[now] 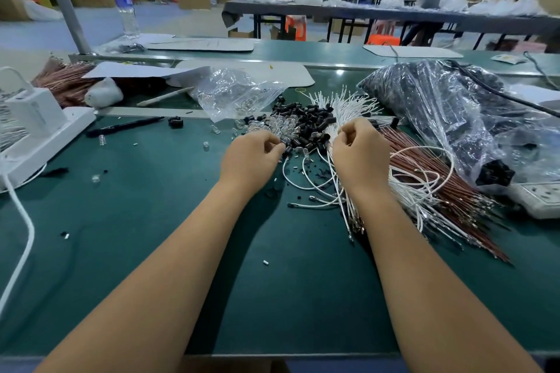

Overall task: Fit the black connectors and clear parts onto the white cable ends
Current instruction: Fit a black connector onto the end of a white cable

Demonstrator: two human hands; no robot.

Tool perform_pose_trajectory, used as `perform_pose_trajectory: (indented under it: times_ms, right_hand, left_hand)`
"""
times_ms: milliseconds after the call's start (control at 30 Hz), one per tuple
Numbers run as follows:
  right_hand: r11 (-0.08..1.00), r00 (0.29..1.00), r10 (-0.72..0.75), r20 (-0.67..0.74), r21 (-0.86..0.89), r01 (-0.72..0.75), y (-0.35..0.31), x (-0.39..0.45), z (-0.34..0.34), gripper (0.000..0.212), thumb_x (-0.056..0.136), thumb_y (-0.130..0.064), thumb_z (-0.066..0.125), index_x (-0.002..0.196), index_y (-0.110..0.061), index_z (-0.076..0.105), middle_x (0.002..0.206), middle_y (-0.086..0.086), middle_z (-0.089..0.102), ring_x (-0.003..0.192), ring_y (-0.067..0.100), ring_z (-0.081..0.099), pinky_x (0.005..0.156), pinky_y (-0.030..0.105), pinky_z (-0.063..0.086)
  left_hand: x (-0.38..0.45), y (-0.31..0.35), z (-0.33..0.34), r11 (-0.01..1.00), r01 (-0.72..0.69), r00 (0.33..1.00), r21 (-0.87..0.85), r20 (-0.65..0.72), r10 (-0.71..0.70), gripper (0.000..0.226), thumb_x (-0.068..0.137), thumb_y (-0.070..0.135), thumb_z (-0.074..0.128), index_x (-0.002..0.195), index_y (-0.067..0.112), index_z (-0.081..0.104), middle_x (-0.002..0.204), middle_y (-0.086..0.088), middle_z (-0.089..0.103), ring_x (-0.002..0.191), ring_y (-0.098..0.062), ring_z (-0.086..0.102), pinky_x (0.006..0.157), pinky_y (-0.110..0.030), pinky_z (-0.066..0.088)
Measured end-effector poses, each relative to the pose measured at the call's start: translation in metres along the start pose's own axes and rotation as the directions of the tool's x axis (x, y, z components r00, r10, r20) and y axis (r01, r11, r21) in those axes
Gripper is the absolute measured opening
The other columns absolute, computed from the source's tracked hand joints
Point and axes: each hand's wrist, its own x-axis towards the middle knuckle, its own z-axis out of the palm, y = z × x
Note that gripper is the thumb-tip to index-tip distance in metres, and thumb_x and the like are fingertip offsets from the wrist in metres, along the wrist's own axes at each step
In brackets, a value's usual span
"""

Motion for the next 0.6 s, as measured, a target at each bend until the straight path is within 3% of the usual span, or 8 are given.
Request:
perform_pose_trajectory:
  times_ms: [100,200,333,433,600]
  right_hand:
    - [0.999,0.998,-0.025,0.050,-0.022,0.026,0.000,-0.001,0.004,0.012,0.092,-0.006,0.051,0.097,-0.012,0.060,0.077,-0.003,0.057,0.071,0.016,0.053,0.054,0.018,0.033]
    - [0.996,0.998,-0.026,0.064,-0.081,0.031,-0.001,-0.003,0.006,0.023,0.090,-0.008,0.049,0.107,-0.017,0.063,0.086,0.001,0.064,0.074,0.019,0.055,0.056,0.026,0.032]
    - [0.990,0.993,-0.083,0.086,-0.110,0.092,-0.008,-0.008,0.010,0.022,0.096,-0.022,0.050,0.111,-0.027,0.066,0.096,-0.001,0.066,0.075,0.018,0.058,0.055,0.025,0.034]
    - [0.982,0.980,-0.163,0.113,-0.077,0.172,-0.015,-0.012,0.016,0.017,0.096,-0.024,0.054,0.105,-0.023,0.069,0.092,-0.002,0.066,0.073,0.014,0.055,0.052,0.016,0.031]
    - [0.982,0.981,-0.078,0.175,0.184,0.046,-0.029,-0.018,0.029,0.015,0.095,-0.013,0.055,0.101,-0.014,0.069,0.081,-0.007,0.063,0.070,0.005,0.053,0.057,0.009,0.036]
  left_hand:
    - [0.008,0.009,0.013,0.987,0.022,0.998,0.160,0.060,-0.032,0.026,0.091,0.041,0.057,0.099,0.021,0.071,0.099,0.000,0.067,0.099,-0.023,0.059,0.084,-0.039,0.052]
    - [0.012,0.008,0.016,0.979,0.014,0.998,0.201,0.061,-0.027,0.021,0.086,0.039,0.061,0.101,0.029,0.072,0.100,-0.001,0.065,0.101,-0.023,0.057,0.085,-0.038,0.051]
    - [0.007,0.004,0.010,0.999,0.029,0.999,-0.026,-0.028,-0.030,0.019,0.081,0.023,0.067,0.099,0.025,0.074,0.090,0.004,0.070,0.087,-0.015,0.064,0.078,-0.029,0.052]
    - [0.004,0.001,0.000,0.983,0.034,0.989,-0.180,-0.133,-0.058,0.017,0.082,0.018,0.070,0.098,0.019,0.075,0.086,0.004,0.073,0.079,-0.010,0.066,0.079,-0.027,0.053]
    - [-0.003,-0.016,-0.018,0.887,0.090,0.982,-0.453,-0.106,-0.154,0.018,0.080,0.008,0.074,0.094,0.020,0.072,0.087,0.003,0.073,0.081,-0.011,0.069,0.081,-0.027,0.055]
